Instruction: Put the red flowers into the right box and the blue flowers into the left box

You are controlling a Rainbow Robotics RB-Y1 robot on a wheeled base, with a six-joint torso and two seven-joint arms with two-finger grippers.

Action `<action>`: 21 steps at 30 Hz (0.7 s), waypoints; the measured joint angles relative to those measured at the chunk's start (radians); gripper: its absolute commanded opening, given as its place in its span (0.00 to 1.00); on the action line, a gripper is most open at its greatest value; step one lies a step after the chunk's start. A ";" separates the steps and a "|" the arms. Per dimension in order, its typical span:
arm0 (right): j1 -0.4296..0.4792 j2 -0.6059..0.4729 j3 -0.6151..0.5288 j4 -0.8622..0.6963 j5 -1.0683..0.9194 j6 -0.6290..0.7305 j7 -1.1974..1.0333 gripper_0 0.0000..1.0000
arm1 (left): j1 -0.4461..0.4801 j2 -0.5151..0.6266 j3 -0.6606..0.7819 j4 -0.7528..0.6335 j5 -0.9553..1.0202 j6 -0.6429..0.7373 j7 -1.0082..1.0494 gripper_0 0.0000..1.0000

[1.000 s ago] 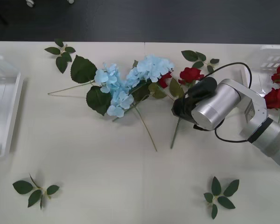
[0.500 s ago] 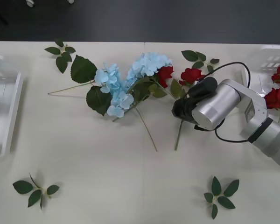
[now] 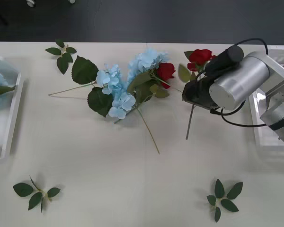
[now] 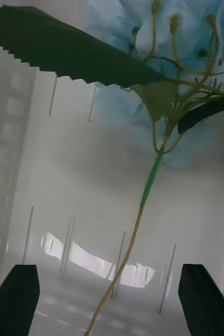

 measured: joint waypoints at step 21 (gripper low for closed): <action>0.060 -0.075 -0.445 -0.185 -0.035 0.342 0.710 0.00 | 0.000 -0.004 -0.158 -0.501 0.251 0.449 -0.238 1.00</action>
